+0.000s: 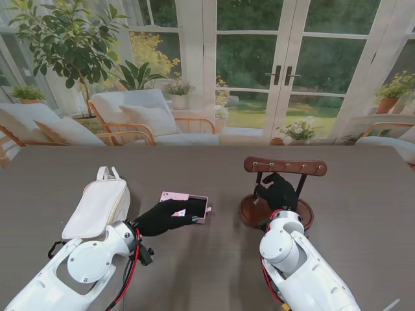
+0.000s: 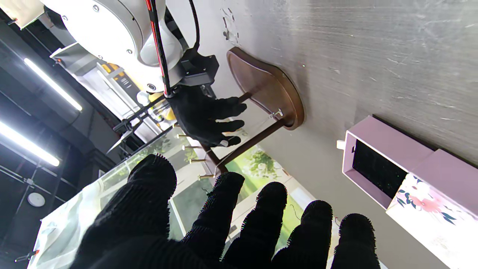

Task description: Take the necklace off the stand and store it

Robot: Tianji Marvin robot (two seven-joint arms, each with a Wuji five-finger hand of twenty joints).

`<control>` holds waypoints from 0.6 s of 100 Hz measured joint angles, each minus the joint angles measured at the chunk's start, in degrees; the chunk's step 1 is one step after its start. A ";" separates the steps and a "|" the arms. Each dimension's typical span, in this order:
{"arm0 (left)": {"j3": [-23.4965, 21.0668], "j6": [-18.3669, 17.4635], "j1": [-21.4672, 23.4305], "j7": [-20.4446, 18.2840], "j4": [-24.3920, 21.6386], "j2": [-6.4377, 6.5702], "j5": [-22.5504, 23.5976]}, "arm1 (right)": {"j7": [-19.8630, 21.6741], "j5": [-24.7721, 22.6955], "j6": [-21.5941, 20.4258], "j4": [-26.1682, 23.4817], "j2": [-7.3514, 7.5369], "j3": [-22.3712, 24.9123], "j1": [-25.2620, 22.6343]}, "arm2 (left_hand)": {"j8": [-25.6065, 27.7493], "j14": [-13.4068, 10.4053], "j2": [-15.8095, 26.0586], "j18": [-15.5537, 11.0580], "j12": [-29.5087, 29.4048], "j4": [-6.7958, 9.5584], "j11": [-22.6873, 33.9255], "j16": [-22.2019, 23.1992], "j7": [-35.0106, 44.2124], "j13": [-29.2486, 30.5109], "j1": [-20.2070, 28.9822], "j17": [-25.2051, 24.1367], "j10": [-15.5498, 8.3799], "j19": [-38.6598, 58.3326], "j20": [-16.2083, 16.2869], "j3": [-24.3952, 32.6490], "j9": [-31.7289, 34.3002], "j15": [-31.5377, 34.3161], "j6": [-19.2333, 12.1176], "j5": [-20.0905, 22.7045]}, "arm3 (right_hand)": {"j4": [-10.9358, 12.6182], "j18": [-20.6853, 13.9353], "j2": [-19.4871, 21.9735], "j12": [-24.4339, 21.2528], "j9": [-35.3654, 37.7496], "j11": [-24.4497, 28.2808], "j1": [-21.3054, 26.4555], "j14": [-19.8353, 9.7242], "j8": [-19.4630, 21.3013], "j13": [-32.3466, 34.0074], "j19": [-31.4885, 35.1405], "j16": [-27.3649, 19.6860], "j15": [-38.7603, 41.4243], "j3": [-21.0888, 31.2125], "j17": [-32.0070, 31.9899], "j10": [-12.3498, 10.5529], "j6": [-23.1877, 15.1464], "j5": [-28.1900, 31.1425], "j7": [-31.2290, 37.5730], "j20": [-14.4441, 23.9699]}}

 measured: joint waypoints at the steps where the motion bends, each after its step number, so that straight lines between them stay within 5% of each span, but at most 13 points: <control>1: 0.00 0.01 0.00 -0.02 0.00 0.00 0.00 | -0.11 0.15 0.00 0.07 -0.06 -0.01 0.06 | 0.00 0.00 0.01 0.00 0.00 0.00 0.00 0.00 0.00 0.00 0.00 0.00 0.00 0.00 0.00 -0.02 0.00 0.00 0.00 0.00 | 0.00 0.00 0.00 0.00 0.02 0.00 0.37 0.00 0.16 0.06 0.15 0.01 0.01 0.16 0.00 0.00 -0.09 0.11 0.57 0.00; 20: 0.12 0.45 -0.09 -0.50 0.00 0.09 -0.32 | -1.37 1.01 0.16 0.94 -0.80 -0.06 0.71 | 0.00 0.00 0.04 0.00 0.00 0.00 0.00 0.00 0.00 0.00 0.00 0.00 0.01 0.00 0.01 -0.37 0.00 0.00 0.00 0.00 | -9.68 0.00 -0.64 0.00 2.47 0.65 7.65 -0.44 -4.76 2.97 2.54 0.44 2.08 -0.09 0.01 -0.15 -0.42 2.96 11.59 -1.01; 27: 0.31 0.72 -0.22 -0.79 0.00 0.15 -0.50 | -1.56 1.12 0.92 0.16 -0.98 0.53 0.24 | 0.00 0.00 0.06 0.00 0.01 0.00 0.00 0.00 0.00 0.00 0.00 0.00 0.02 0.00 0.01 -0.42 0.00 0.00 0.00 0.00 | -11.51 0.00 -1.04 0.00 4.28 0.87 11.00 -0.64 -5.26 3.60 3.15 0.96 3.14 -0.02 0.01 -0.56 -1.11 4.26 16.05 -1.04; 60: 0.64 1.11 -0.60 -1.49 0.17 0.22 -0.79 | -4.28 3.21 1.97 -1.86 -1.82 1.53 -0.97 | 0.00 0.00 0.08 0.00 0.01 0.00 0.00 0.00 0.00 0.00 0.02 0.00 0.03 0.00 0.01 -0.93 0.00 0.00 0.00 0.00 | -12.61 0.00 -0.94 2.19 10.00 3.68 17.61 -1.64 -1.08 9.54 5.81 2.39 8.42 -0.11 0.02 -1.11 -2.20 6.01 25.04 -1.05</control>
